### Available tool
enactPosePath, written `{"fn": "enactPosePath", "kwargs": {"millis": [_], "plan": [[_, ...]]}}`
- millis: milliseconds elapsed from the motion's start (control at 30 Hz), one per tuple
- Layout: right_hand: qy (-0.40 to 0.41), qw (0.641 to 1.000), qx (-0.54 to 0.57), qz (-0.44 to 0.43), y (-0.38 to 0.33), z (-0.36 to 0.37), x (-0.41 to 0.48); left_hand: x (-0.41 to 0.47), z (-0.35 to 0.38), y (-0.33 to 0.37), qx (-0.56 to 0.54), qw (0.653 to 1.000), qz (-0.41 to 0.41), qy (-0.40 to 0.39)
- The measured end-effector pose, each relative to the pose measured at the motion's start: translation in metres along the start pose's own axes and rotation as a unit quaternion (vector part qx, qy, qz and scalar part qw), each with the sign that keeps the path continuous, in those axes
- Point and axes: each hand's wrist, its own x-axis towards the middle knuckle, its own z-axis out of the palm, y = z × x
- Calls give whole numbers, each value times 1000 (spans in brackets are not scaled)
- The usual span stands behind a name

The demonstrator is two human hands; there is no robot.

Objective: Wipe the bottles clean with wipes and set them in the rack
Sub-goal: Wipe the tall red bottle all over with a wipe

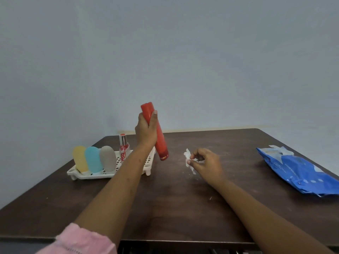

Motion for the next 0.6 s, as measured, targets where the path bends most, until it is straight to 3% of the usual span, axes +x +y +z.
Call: {"fn": "enactPosePath", "kwargs": {"millis": [333,600], "plan": [[-18,1000,-1,-16,2,3,-3,25,-28,0,183,978,-13,-104],[-41,999,-1,-33,-1,1,-4,33,-45,-6,259,962,-34,-77]]}}
